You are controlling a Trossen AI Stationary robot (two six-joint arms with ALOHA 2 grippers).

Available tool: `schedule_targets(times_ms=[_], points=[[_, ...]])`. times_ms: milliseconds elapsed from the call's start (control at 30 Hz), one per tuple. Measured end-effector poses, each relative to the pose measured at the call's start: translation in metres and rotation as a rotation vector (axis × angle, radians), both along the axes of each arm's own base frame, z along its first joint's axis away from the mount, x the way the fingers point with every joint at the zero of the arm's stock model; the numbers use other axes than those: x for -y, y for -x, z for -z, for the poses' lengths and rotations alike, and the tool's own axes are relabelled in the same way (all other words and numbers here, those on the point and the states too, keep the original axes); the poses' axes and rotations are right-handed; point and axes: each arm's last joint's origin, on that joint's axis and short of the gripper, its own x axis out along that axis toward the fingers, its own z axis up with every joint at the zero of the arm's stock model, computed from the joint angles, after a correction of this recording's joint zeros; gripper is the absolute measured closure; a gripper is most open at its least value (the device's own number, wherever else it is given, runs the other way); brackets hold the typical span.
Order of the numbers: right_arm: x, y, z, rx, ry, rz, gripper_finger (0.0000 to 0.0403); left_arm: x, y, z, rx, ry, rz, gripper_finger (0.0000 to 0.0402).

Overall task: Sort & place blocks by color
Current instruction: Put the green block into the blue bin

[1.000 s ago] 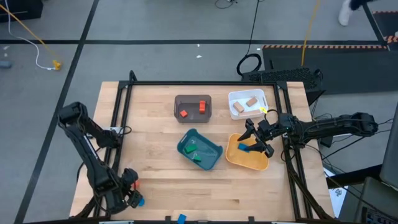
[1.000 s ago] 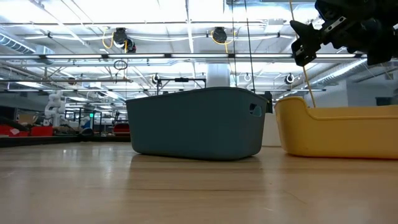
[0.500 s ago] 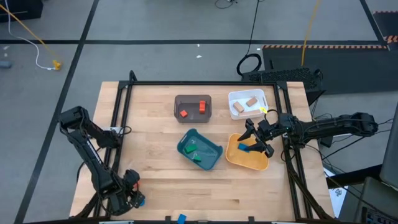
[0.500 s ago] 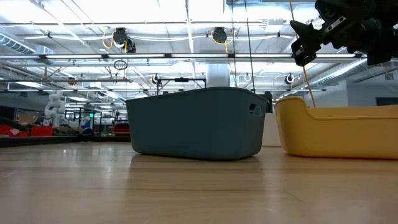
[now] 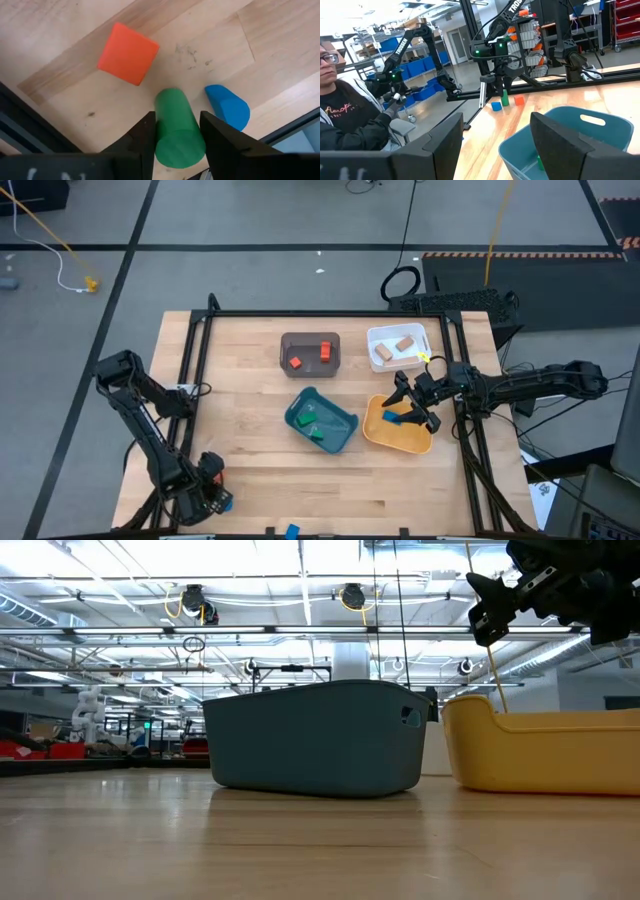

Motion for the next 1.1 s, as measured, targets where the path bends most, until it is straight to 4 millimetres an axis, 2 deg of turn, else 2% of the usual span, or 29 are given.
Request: schedule_targets(times_ms=[200,367,467,667,867,1100], points=[[0.000,0.000,0.000,0.001,0.000,0.000,0.0179,0.000,-0.004,-0.001,0.010,0.023,-0.007,0.0270],[0.000,0.000,0.000,0.000,0.000,0.000,0.0179,-0.006,-0.008,-0.007,0.024,0.036,0.006,0.0247],[0.000,0.000,0.000,0.000,0.000,0.000,0.0179,-0.013,-0.012,-0.012,0.054,0.018,0.010,0.0260],[0.000,0.000,0.000,0.000,0.000,0.000,0.0179,-0.032,-0.025,-0.019,0.087,-0.039,0.033,0.0270],[0.000,0.000,0.000,0.000,0.000,0.000,0.0179,-0.054,-0.044,-0.028,0.169,-0.060,0.081,0.0244],[0.000,0.000,0.000,0.000,0.000,0.000,0.0179,-0.087,-0.064,-0.043,0.300,-0.153,0.136,0.0270]])
